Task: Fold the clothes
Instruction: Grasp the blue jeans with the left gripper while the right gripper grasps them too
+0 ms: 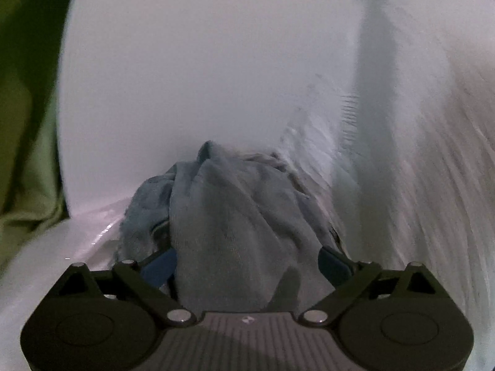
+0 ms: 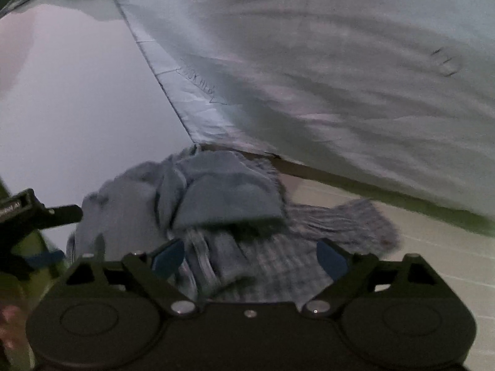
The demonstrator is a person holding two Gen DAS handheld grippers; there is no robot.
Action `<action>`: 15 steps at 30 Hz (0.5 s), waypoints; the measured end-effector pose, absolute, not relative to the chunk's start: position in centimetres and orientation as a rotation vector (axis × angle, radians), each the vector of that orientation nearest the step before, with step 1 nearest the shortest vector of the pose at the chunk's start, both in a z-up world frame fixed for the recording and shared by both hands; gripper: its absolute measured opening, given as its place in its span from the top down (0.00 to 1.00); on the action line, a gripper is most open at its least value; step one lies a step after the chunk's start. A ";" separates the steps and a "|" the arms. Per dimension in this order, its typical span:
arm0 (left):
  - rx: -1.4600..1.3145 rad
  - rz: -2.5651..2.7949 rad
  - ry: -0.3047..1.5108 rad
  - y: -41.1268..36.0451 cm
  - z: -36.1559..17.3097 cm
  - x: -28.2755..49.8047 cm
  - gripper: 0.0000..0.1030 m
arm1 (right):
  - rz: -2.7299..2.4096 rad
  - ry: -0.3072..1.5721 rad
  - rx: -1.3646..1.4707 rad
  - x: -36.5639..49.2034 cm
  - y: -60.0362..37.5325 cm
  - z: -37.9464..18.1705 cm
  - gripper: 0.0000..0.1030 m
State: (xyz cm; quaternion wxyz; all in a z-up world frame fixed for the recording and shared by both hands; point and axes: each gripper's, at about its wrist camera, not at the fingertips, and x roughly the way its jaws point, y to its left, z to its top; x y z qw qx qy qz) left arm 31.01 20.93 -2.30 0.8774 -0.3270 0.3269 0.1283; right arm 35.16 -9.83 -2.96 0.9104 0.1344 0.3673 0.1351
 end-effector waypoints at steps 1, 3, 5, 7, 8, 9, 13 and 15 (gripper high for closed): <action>-0.717 0.285 0.689 21.4 -2.9 31.9 0.06 | 0.289 0.772 0.309 36.6 -9.5 -3.4 0.10; -0.772 0.309 0.683 22.2 -3.8 32.7 0.10 | 0.300 0.820 0.413 39.2 -8.9 -4.8 0.10; -0.798 0.326 0.668 22.5 -4.2 32.6 0.22 | 0.294 0.868 0.516 41.3 -8.6 -6.2 0.10; -0.819 0.328 0.650 22.6 -4.5 32.3 0.36 | 0.279 0.908 0.588 42.9 -8.3 -7.6 0.11; -0.812 0.331 0.641 22.5 -4.3 32.0 0.47 | 0.285 0.906 0.608 43.1 -8.1 -7.7 0.20; -0.805 0.333 0.631 22.4 -4.2 31.7 0.58 | 0.301 0.895 0.624 43.1 -8.1 -7.7 0.31; -0.732 0.321 0.604 21.6 -2.9 30.5 0.77 | 0.377 0.785 0.513 41.1 -6.8 -5.3 0.83; -0.690 0.310 0.585 20.8 -2.0 29.3 0.80 | 0.388 0.696 0.373 38.8 -5.8 -3.3 0.86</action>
